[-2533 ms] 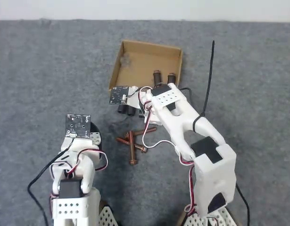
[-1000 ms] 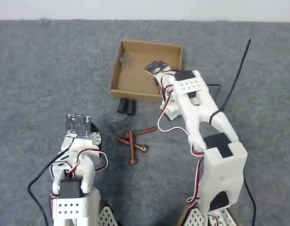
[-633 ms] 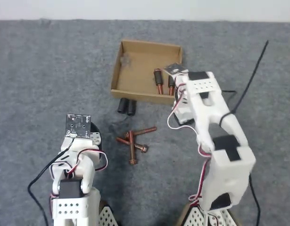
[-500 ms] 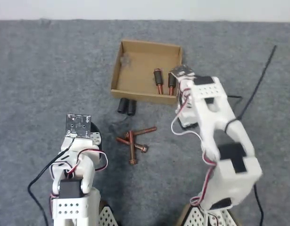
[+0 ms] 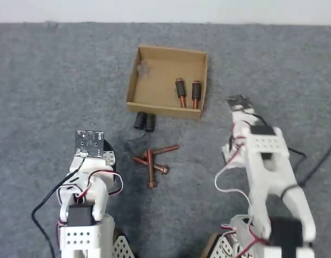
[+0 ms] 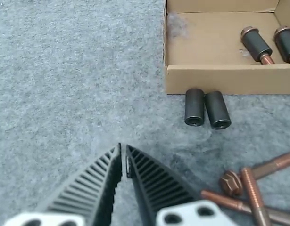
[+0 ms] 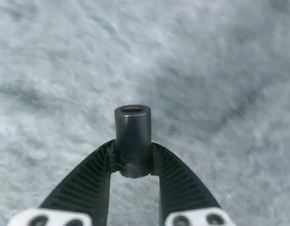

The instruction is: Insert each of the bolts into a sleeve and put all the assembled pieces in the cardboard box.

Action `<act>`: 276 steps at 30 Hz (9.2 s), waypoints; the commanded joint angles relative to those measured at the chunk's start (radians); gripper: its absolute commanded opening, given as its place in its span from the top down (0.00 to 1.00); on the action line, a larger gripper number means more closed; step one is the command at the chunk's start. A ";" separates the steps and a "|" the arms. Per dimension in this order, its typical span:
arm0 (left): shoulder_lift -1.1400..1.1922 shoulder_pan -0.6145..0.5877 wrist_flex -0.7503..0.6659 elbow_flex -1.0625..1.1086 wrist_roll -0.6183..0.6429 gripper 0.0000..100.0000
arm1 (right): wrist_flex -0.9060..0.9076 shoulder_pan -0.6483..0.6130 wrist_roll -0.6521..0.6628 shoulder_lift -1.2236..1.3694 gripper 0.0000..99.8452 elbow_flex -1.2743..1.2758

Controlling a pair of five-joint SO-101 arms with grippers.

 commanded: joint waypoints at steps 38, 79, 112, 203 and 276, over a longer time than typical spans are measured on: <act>0.091 0.124 0.175 -0.252 0.063 0.99 | -0.217 0.214 0.155 -0.409 0.99 0.427; 1.286 0.450 -0.012 -0.642 0.489 0.84 | -0.229 0.211 0.155 -0.407 0.99 0.427; 0.962 0.262 -0.002 -0.611 0.486 0.99 | -0.232 0.211 0.157 -0.410 0.99 0.427; 0.953 -0.281 0.203 -0.601 -0.048 0.99 | -0.223 0.213 0.190 -0.407 0.99 0.427; 2.055 -0.233 0.322 -1.402 -0.094 0.99 | -0.211 0.213 0.224 -0.414 0.99 0.428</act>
